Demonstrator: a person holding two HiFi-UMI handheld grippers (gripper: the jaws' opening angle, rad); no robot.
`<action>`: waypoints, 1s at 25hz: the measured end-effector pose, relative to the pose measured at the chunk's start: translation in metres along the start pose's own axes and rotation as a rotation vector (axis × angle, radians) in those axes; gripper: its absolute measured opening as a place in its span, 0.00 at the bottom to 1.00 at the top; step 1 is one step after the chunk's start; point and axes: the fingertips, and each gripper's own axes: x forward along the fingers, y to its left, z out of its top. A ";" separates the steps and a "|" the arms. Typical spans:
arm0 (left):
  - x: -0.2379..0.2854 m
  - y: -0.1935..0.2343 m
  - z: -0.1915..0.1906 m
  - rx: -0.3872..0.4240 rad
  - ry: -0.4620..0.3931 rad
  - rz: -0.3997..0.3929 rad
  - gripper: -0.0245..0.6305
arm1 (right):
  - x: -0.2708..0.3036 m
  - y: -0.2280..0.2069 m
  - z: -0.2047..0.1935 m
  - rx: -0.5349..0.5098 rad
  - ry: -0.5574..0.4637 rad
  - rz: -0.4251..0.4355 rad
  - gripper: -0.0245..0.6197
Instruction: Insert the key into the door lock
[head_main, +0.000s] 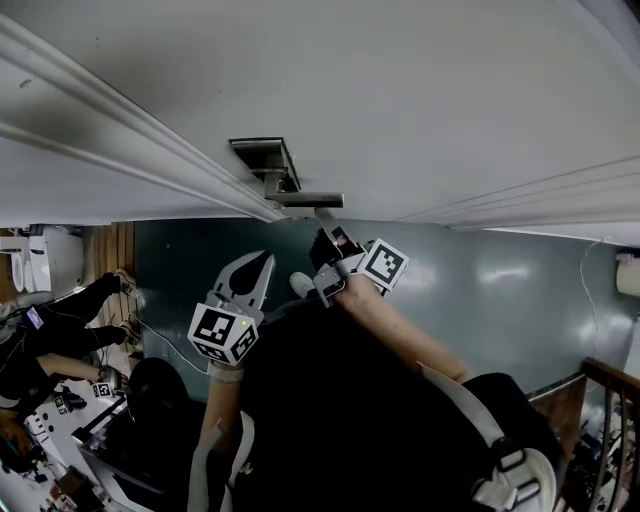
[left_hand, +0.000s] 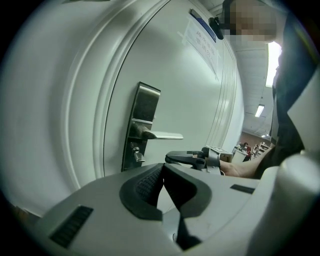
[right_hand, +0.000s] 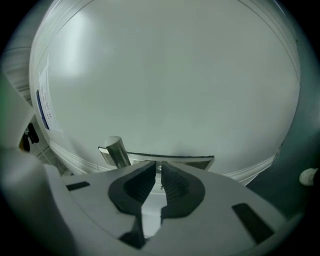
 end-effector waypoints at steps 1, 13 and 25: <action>0.004 -0.005 0.001 -0.004 -0.003 -0.006 0.05 | -0.006 0.001 0.005 -0.015 0.002 -0.010 0.10; 0.048 -0.055 0.012 -0.037 -0.047 -0.051 0.05 | -0.070 0.041 0.066 -0.298 0.026 -0.049 0.06; 0.093 -0.113 0.037 0.021 -0.088 -0.125 0.05 | -0.136 0.092 0.121 -0.776 0.079 -0.094 0.06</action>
